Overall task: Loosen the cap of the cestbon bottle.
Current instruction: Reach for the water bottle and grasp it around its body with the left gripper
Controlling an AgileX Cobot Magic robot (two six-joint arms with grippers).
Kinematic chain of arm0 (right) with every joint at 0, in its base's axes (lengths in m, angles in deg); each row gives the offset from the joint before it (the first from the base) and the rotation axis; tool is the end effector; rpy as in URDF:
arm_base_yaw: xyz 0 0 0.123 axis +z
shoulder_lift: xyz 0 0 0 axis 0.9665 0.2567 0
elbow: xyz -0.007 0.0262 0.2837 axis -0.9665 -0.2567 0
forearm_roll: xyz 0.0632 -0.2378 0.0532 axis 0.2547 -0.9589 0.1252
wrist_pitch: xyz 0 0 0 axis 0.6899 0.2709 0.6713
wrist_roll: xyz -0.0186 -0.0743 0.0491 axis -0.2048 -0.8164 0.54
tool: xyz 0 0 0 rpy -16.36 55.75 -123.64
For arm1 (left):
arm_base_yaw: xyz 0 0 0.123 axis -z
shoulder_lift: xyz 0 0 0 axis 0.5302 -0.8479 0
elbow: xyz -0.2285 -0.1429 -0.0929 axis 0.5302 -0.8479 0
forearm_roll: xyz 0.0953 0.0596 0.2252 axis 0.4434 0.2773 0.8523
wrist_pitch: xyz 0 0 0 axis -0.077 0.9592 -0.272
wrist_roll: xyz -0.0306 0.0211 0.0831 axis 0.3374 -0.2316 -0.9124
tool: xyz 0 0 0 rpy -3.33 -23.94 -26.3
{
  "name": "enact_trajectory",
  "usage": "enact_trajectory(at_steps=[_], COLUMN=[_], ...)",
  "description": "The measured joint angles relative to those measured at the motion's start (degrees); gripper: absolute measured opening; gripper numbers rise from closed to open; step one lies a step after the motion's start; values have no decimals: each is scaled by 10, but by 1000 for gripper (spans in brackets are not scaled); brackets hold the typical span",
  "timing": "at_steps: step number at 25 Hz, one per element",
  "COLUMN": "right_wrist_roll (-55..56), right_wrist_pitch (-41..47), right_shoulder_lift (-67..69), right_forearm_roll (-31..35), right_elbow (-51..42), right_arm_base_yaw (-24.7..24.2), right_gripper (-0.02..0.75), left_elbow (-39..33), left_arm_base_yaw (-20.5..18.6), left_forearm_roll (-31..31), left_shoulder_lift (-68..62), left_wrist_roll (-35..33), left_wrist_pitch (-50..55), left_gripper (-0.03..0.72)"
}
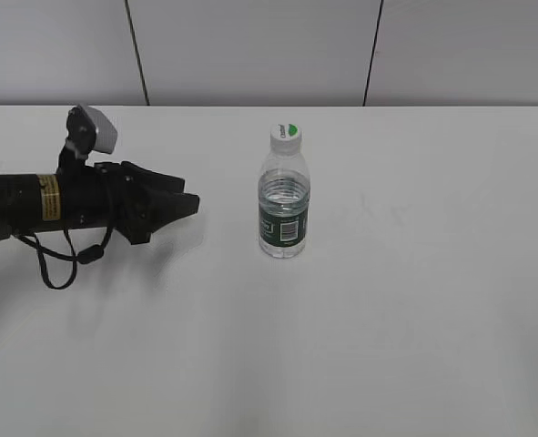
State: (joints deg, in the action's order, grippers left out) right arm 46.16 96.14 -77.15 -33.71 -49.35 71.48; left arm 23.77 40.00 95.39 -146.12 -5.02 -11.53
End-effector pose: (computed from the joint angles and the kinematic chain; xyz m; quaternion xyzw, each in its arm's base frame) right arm -0.0065 0.0125 0.2850 -0.1043 0.8301 -0.0240 0.5472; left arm 0.3407 -0.1176 0.1060 0.3856 0.7139 -0.3173 0.4908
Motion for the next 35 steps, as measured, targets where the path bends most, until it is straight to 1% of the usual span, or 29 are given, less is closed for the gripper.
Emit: enact_trajectory(at_steps=[2,4,5,6,8,14,23,28,35], right_wrist_roll=[0,0,0,0,0,0,0,0,0], right_wrist_pitch=[0,0,0,0,0,0,0,0,0], right_shoulder_lift=[0,0,0,0,0,0,0,0,0], right_forearm_roll=[0,0,0,0,0,0,0,0,0], right_elbow=[0,0,0,0,0,0,0,0,0], right_arm_base_yaw=[0,0,0,0,0,0,0,0,0], right_gripper=[552,552,552,552,552,552,552,552,552], left_elbow=[0,0,0,0,2,30,87,116,164], left_arm_base_yaw=[6,17,24,31,50,89,107,126,143], left_forearm_roll=[5,3,-1,-7,-15,-20,-4,5,6], left_shoulder_lift=[0,0,0,0,0,-39,-88,-99,-133], left_wrist_roll=[9,16,17,18,20,20,50,53,54], left_wrist_pitch=[0,-2,-2,-1,2,5,8,2,-5], left_gripper=[427,520,554,584,613,631,631,631,631])
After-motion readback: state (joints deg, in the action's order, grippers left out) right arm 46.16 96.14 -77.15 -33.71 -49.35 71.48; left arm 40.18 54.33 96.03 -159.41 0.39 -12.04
